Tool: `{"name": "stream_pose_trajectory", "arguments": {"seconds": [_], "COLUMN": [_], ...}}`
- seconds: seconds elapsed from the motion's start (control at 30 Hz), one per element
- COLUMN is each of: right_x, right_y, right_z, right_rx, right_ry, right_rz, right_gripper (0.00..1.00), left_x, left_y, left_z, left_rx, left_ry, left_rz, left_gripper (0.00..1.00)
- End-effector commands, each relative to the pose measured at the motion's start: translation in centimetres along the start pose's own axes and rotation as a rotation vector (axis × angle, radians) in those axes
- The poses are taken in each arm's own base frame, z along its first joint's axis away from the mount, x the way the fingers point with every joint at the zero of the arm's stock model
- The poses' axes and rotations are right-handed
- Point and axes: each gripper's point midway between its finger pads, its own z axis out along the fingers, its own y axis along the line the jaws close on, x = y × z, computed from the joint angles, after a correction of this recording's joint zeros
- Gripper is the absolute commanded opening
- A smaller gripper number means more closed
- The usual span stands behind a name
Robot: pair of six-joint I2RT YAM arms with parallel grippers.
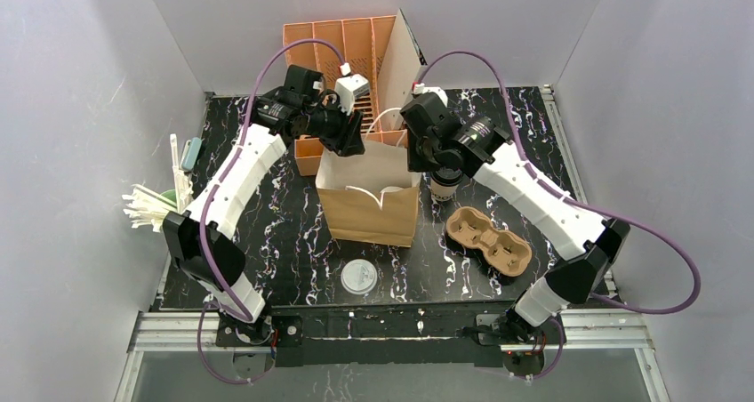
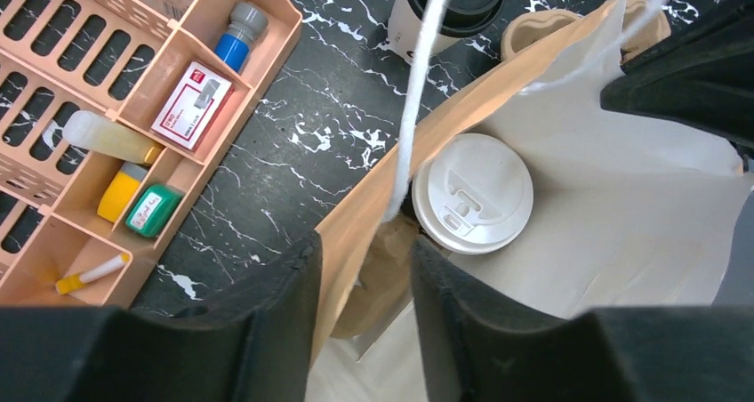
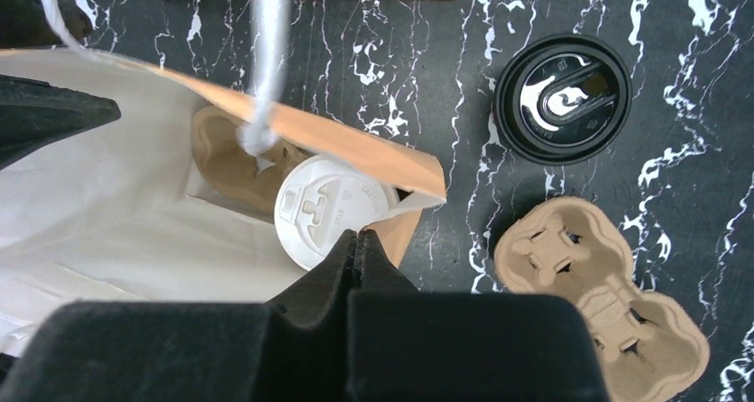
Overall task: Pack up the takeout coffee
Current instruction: Place the coffee cup on the cup tray, then adjust the takeout bag at the center of the board.
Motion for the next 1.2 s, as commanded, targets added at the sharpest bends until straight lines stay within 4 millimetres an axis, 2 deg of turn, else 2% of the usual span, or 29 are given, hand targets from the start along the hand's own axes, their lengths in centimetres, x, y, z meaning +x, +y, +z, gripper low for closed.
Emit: {"name": "stream_pose_trajectory", "arguments": {"seconds": [0.0, 0.2, 0.33, 0.47, 0.6, 0.7, 0.83, 0.87, 0.93, 1.03, 1.1, 1.17], "right_x": [-1.7, -3.8, -4.7, -5.7, -7.5, -9.0, -10.0, -9.8, -9.3, -8.9, -9.0, -9.1], "right_y": [0.4, 1.6, 2.6, 3.3, 4.8, 6.0, 6.2, 6.1, 5.5, 4.5, 3.6, 2.8], "right_z": [0.7, 1.5, 2.5, 3.7, 4.7, 5.3, 5.0, 4.7, 4.3, 3.3, 2.4, 1.4], "right_rx": [0.001, -0.035, -0.067, -0.094, -0.153, -0.181, -0.176, -0.175, -0.16, -0.133, -0.091, -0.053], "right_ry": [-0.035, -0.082, -0.106, -0.127, -0.207, -0.261, -0.266, -0.259, -0.241, -0.223, -0.218, -0.2], "right_rz": [-0.084, -0.214, -0.268, -0.312, -0.378, -0.44, -0.465, -0.464, -0.444, -0.421, -0.376, -0.33], "right_gripper": [0.01, 0.01, 0.01, 0.01, 0.01, 0.05, 0.11, 0.15, 0.4, 0.46, 0.58, 0.61], "left_x": [-0.5, 0.7, 1.8, 3.1, 3.8, 4.1, 3.6, 3.2, 2.2, 0.9, 0.1, -0.6], "left_y": [-1.5, -2.8, -3.5, -4.9, -5.8, -6.5, -5.9, -5.6, -5.0, -4.2, -3.2, -2.1], "left_z": [-2.8, -4.4, -5.5, -6.2, -7.2, -7.3, -8.3, -8.6, -9.0, -9.3, -9.4, -9.5], "left_rx": [-0.012, -0.018, -0.055, -0.064, -0.086, -0.075, -0.135, -0.156, -0.183, -0.219, -0.256, -0.301], "left_ry": [-0.033, -0.016, -0.009, -0.008, -0.04, -0.075, -0.113, -0.121, -0.121, -0.1, -0.085, -0.079], "left_rz": [-0.001, -0.078, -0.181, -0.288, -0.377, -0.445, -0.445, -0.434, -0.41, -0.398, -0.382, -0.357], "left_gripper": [0.34, 0.23, 0.1, 0.19, 0.21, 0.22, 0.25, 0.28, 0.3, 0.39, 0.46, 0.53]}}
